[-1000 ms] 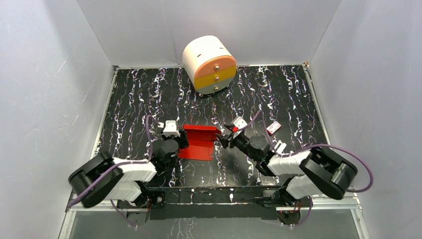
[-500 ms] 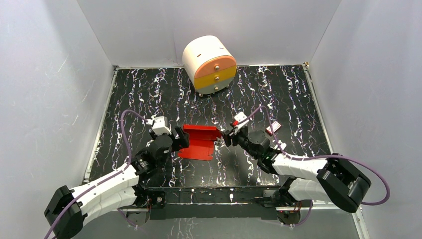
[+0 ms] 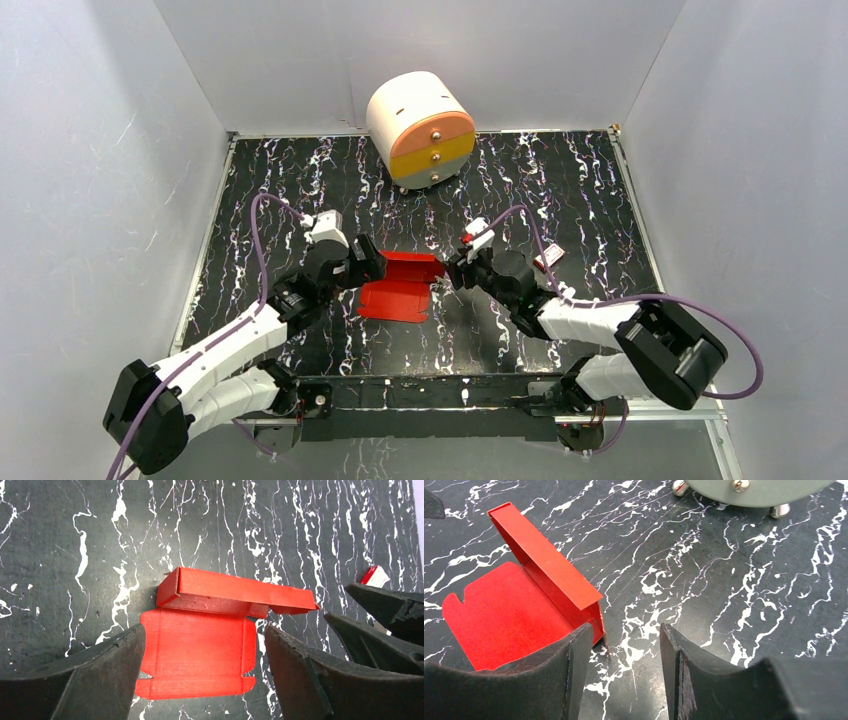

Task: Fold the paper box

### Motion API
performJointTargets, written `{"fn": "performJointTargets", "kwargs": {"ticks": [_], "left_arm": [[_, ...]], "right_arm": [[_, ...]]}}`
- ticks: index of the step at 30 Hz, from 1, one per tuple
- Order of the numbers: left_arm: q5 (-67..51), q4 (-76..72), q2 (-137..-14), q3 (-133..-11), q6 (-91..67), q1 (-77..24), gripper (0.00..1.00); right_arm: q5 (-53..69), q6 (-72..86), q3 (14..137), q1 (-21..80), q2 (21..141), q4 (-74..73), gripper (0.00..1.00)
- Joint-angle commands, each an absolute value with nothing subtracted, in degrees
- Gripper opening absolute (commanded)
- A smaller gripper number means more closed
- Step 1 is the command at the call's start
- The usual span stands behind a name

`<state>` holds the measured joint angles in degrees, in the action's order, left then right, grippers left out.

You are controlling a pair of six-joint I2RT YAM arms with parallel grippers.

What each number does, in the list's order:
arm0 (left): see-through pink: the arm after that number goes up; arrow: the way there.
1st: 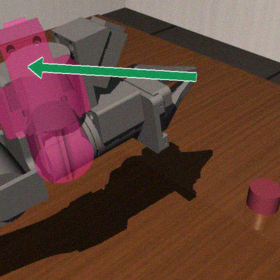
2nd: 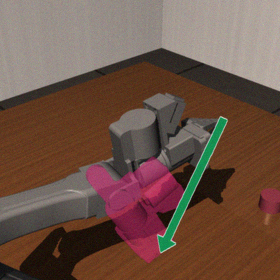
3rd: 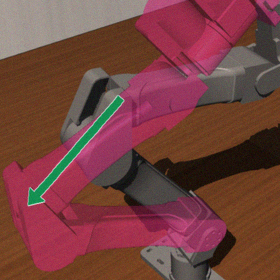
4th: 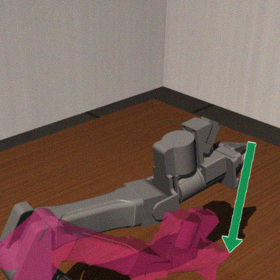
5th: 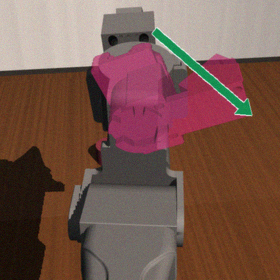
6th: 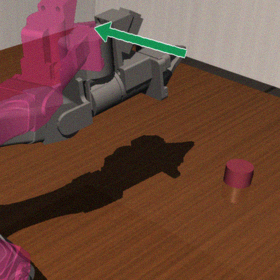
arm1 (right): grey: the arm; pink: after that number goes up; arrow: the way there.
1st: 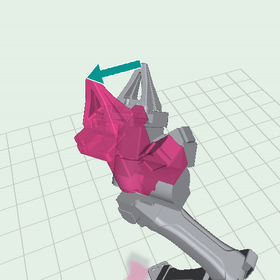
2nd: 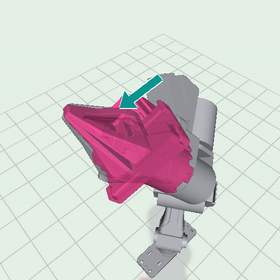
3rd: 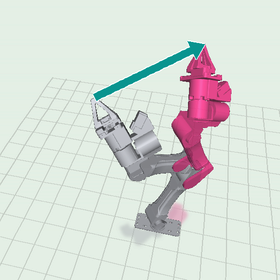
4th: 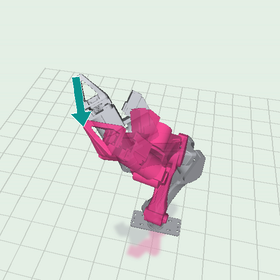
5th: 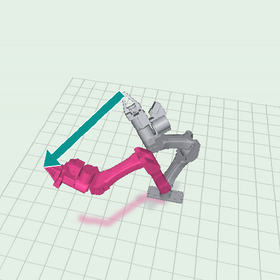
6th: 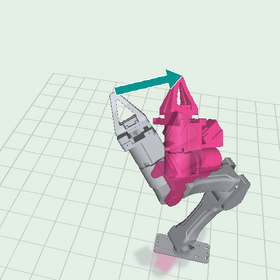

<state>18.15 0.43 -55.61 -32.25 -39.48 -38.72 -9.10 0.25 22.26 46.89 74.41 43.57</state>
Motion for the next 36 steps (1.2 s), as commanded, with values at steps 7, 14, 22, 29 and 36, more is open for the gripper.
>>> {"fn": "performJointTargets", "kwargs": {"ticks": [7, 14, 22, 29, 36], "left_arm": [[13.08, 2.32, -52.88, -32.73, -42.67, -38.29, 0.83], [3.99, -8.76, -57.95, -30.71, -50.45, -38.64, 0.79], [3.63, -20.84, -60.92, -27.45, -58.25, -39.84, 0.76], [4.69, -27.31, -66.25, -26.99, -62.90, -42.43, 0.72], [9.55, -30.15, -67.79, -24.97, -66.36, -44.33, 0.63]], "right_arm": [[3.77, 0.09, 21.51, 43.94, 80.97, 57.50, 0.56], [5.63, -1.22, 21.49, 43.09, 86.68, 62.99, 0.50], [9.06, -2.89, 21.27, 42.15, 91.41, 67.75, 0.36], [12.10, -1.68, 21.12, 42.12, 93.35, 70.57, 0.19], [9.44, 3.55, 18.44, 42.72, 92.86, 75.27, 0.07]]}}
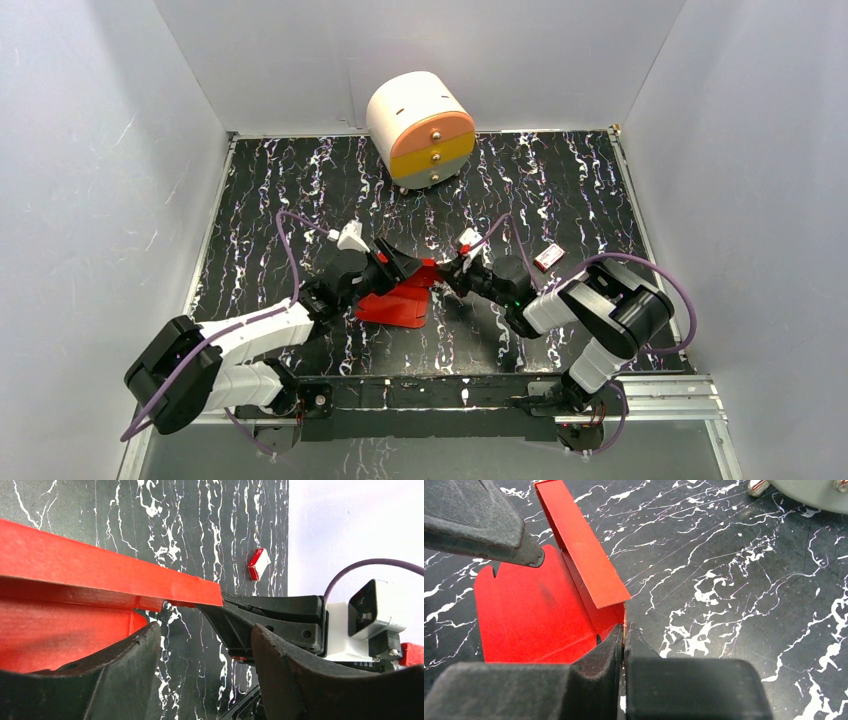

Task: Fold the paper box

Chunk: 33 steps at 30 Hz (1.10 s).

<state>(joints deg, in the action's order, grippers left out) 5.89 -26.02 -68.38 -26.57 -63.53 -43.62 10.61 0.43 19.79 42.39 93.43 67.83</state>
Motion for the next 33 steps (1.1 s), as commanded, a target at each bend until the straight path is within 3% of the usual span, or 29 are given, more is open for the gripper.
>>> {"fn": "performJointTargets", "kwargs": {"ticks": [1, 6, 19, 25, 33], "left_arm": [[9.95, -30.34, -68.00, -24.89, -66.70, -44.35, 0.61], [8.86, -33.19, -71.24, -25.52, -68.09, -45.04, 0.53], [9.74, -38.59, -75.42, -24.96, -70.13, -47.20, 0.42], [10.68, -38.85, -76.40, -24.53, -69.90, -47.48, 0.31], [12.40, -39.78, -78.24, -24.94, -68.08, -47.51, 0.25]], "right_arm": [[9.10, 3.72, 18.31, 42.94, 92.86, 75.61, 0.06], [7.73, 4.43, 18.09, 44.51, 93.25, 77.01, 0.00], [-8.73, 2.38, 16.84, 52.56, 93.49, 79.89, 0.00], [-9.82, 2.11, 17.29, 53.19, 93.52, 79.44, 0.00], [-8.67, 1.19, 18.69, 53.86, 94.48, 77.02, 0.00]]}}
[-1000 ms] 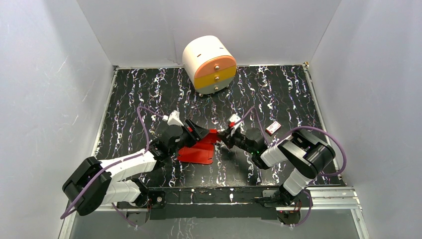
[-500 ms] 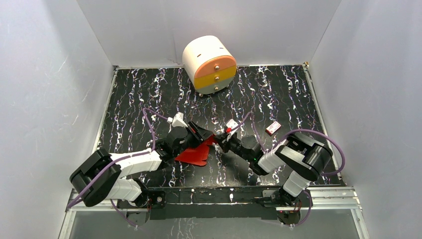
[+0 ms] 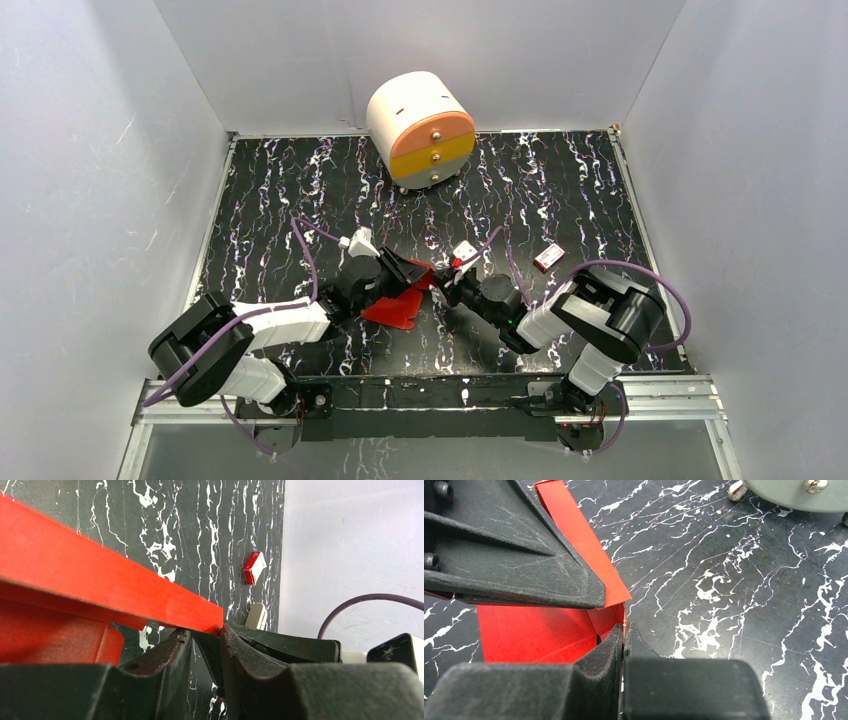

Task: Fold the paper box

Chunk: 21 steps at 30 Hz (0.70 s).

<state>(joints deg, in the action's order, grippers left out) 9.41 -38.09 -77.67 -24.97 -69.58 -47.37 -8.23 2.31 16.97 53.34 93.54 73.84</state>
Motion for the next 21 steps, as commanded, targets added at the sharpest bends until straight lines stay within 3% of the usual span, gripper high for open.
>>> {"fn": "performJointTargets", "kwargs": {"ticks": [1, 8, 17, 21], "left_arm": [[12.54, -39.85, -78.41, -25.02, -67.79, -47.54, 0.24], [13.25, -41.10, -79.79, -24.86, -68.28, -47.52, 0.21], [12.86, -43.55, -80.41, -23.53, -70.38, -47.46, 0.00], [12.73, -44.08, -80.19, -22.93, -71.32, -47.51, 0.00]], "right_arm": [[-8.62, 1.18, 18.66, 53.88, 94.67, 77.00, 0.00], [-8.52, 0.62, 19.31, 54.15, 94.92, 75.30, 0.00], [-7.23, 0.26, 19.58, 54.19, 95.64, 75.42, 0.00], [-7.18, 0.27, 19.45, 54.14, 95.72, 75.62, 0.00]]}}
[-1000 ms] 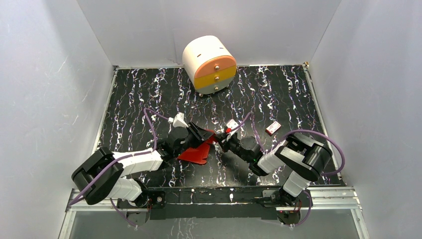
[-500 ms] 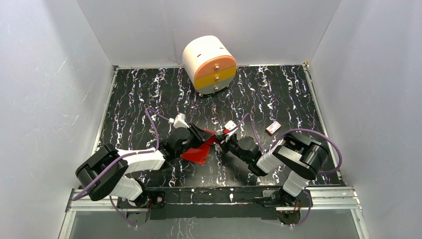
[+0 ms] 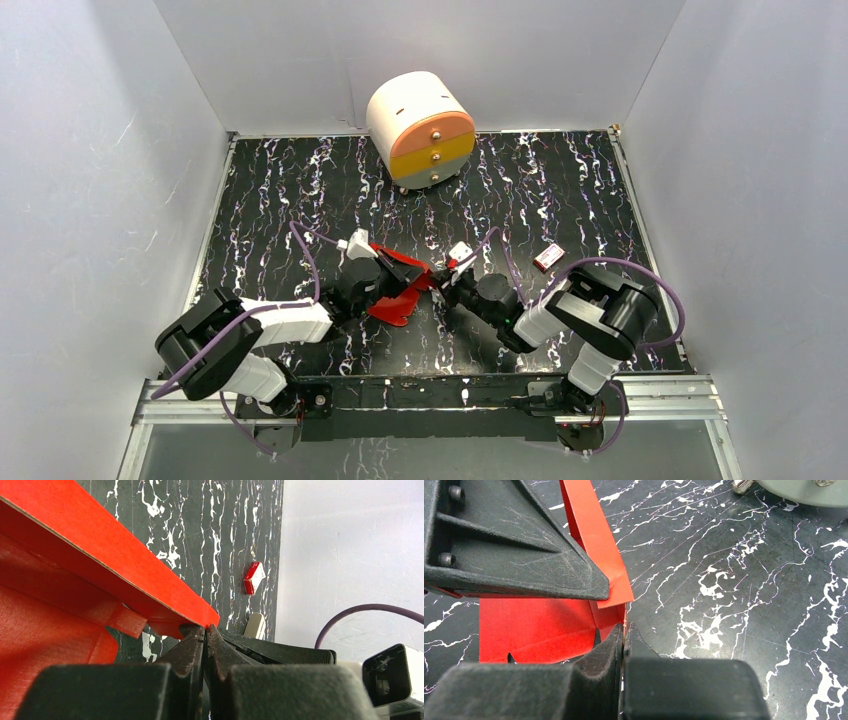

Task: Fold the paper box

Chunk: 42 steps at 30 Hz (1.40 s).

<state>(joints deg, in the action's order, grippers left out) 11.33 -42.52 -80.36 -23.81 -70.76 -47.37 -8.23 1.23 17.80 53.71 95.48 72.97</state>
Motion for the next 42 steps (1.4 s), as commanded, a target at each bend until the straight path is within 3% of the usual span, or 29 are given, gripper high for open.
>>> {"fn": "performJointTargets", "kwargs": {"ticks": [1, 26, 42], "left_arm": [[12.81, -44.08, -79.97, -22.73, -71.41, -47.49, 0.00], [14.11, -39.43, -71.50, -18.91, -67.01, -47.46, 0.00], [17.47, -34.42, -76.27, -24.40, -33.16, -48.60, 0.00]], "right_arm": [[-7.20, 0.26, 19.37, 54.13, 95.59, 75.62, 0.00], [-0.37, 3.86, 23.26, 50.52, 94.32, 65.41, 0.00], [4.99, 3.47, 25.81, 50.49, 92.20, 59.67, 0.00]]}}
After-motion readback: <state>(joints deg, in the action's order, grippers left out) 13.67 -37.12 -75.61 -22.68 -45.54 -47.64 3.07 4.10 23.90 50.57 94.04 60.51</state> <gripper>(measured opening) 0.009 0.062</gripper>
